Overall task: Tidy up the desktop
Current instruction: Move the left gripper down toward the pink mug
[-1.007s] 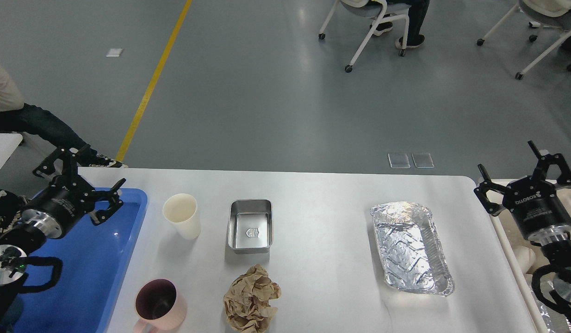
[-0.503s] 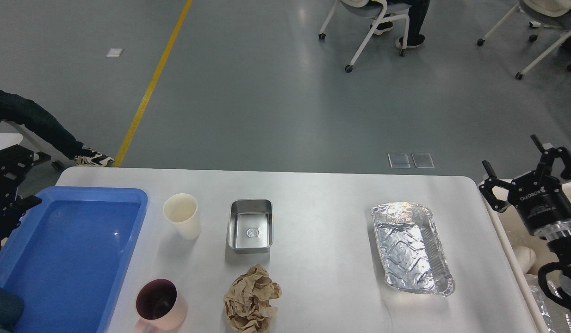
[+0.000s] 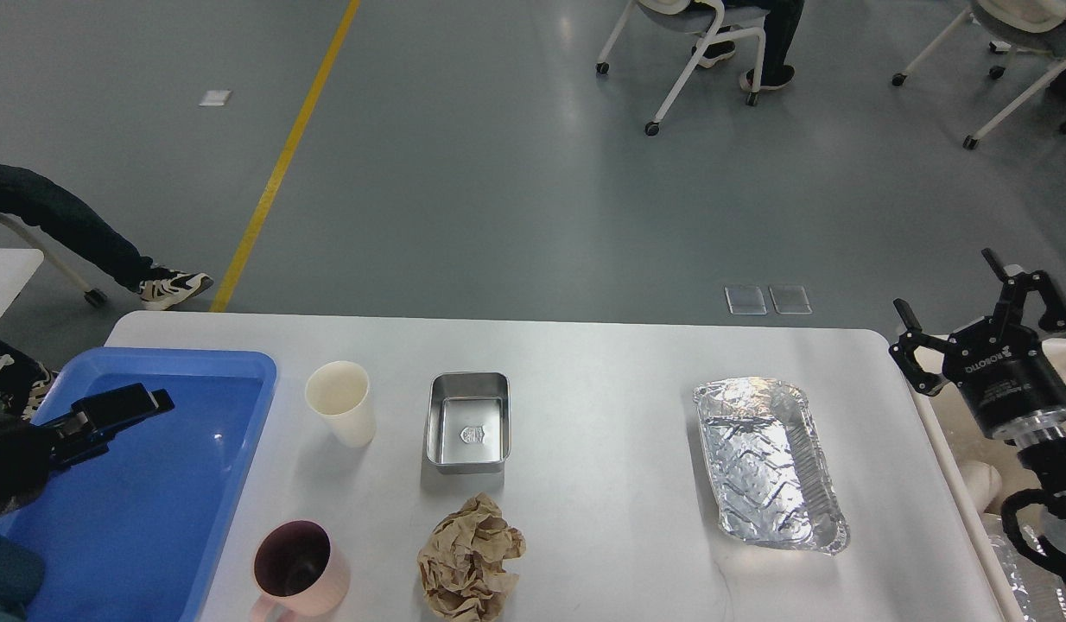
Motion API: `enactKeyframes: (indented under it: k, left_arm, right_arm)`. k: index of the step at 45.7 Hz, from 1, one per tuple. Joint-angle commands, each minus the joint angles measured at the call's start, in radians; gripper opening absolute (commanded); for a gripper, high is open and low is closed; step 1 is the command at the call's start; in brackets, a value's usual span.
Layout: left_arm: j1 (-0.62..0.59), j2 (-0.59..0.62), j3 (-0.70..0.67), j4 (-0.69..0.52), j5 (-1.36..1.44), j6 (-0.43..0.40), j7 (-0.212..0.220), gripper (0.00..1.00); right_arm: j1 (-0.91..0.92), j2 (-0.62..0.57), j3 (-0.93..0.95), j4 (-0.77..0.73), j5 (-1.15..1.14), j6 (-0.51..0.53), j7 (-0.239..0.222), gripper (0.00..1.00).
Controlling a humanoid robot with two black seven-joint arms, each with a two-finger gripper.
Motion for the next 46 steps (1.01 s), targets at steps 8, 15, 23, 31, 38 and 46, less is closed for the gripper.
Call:
enactKeyframes:
  k: [8, 15, 23, 31, 38, 46]
  left_arm:
    - [-0.028, -0.010, 0.002, 0.001, 0.068, -0.095, 0.001, 0.97]
    - [-0.022, -0.039, 0.008, 0.003, 0.098, -0.145, 0.012, 0.97]
    - [-0.014, -0.126, 0.100, 0.011, 0.104, -0.141, 0.036, 0.97]
    - [-0.046, -0.192, 0.213, 0.015, 0.315, -0.142, 0.037, 0.97]
    - [-0.046, -0.258, 0.246, 0.029, 0.417, -0.147, 0.038, 0.96]
    - [-0.059, -0.289, 0.275, 0.066, 0.483, -0.147, 0.038, 0.93]
  right_arm:
    - [0.002, -0.004, 0.002, 0.000, -0.001, -0.001, 0.000, 1.00]
    - [0.000, -0.006, 0.002, 0.000, -0.002, -0.001, 0.000, 1.00]
    - [-0.003, -0.016, 0.002, 0.000, -0.001, -0.001, 0.000, 1.00]
    - [-0.003, -0.021, 0.003, 0.001, -0.001, -0.001, 0.002, 1.00]
    - [-0.005, -0.027, 0.009, 0.001, -0.001, -0.001, 0.002, 1.00]
    - [-0.006, -0.027, 0.018, 0.003, -0.001, -0.001, 0.002, 1.00]
